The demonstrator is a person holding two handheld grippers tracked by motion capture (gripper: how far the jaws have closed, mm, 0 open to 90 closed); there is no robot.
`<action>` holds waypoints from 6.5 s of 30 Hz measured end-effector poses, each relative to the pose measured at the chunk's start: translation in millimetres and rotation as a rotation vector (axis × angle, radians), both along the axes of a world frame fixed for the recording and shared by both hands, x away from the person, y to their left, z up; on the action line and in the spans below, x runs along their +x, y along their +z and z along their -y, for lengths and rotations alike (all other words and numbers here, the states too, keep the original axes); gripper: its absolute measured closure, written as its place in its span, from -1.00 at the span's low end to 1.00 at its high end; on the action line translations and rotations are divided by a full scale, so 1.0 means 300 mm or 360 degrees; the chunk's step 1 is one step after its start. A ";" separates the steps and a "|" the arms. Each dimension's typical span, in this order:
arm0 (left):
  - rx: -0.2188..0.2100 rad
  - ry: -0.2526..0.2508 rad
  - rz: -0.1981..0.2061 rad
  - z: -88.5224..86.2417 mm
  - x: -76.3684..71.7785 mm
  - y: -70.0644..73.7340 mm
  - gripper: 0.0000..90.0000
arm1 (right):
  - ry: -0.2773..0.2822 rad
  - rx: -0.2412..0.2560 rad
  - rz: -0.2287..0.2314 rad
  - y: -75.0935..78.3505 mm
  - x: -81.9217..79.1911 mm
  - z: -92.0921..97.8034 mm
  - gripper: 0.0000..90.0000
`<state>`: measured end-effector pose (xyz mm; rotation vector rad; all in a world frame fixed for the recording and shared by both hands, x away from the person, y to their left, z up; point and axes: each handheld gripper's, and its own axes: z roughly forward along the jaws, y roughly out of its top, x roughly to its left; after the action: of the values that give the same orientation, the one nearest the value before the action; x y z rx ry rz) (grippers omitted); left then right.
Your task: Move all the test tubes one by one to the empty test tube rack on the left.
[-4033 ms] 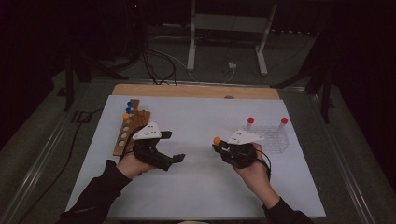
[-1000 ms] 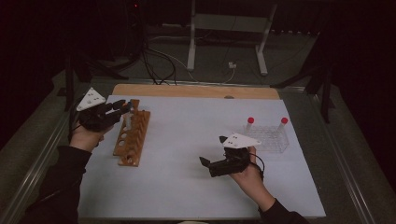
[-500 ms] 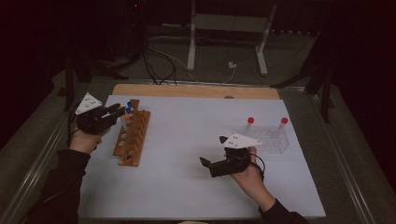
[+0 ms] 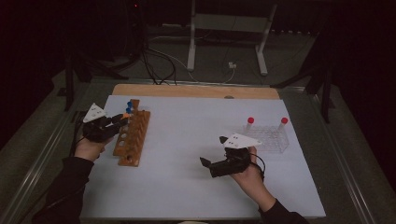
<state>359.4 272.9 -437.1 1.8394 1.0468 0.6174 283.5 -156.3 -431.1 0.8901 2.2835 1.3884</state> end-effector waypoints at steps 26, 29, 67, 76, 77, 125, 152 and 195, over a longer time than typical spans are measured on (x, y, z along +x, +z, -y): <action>-0.0077 -0.0072 -0.0057 0.061 -0.085 0.042 -0.54 | -0.0061 0.0044 0.0050 0.034 0.010 0.047 -1.00; -0.0098 -0.0169 -0.0030 0.103 -0.119 0.069 -0.66 | -0.0115 0.0051 0.0086 0.052 0.020 0.076 -1.00; -0.0125 -0.0550 -0.0015 0.271 -0.186 0.042 -0.96 | -0.0801 -0.0214 -0.0114 -0.086 0.282 0.347 0.25; -0.0134 -0.0533 -0.0016 0.268 -0.184 0.040 -0.96 | -0.0782 -0.0193 -0.0180 -0.101 0.319 0.344 0.61; -0.0139 -0.0535 -0.0020 0.268 -0.183 0.039 -0.96 | -0.0793 -0.0193 -0.0176 -0.102 0.320 0.344 0.64; -0.0115 -0.0691 -0.0081 0.354 -0.191 0.032 -0.96 | -0.0350 -0.0132 0.0023 0.026 0.144 0.166 0.67; -0.0144 -0.0906 -0.0025 0.500 -0.202 0.057 -0.57 | 0.0101 -0.0144 -0.0046 -0.021 0.033 -0.050 0.67; -0.0086 -0.0826 0.0083 0.528 -0.143 0.102 0.59 | 0.0059 -0.0086 0.0012 -0.014 0.023 -0.049 0.12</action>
<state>316.6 114.5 -406.4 1.9308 0.5094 0.3181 290.3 -141.8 -435.4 0.8283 2.3313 1.3365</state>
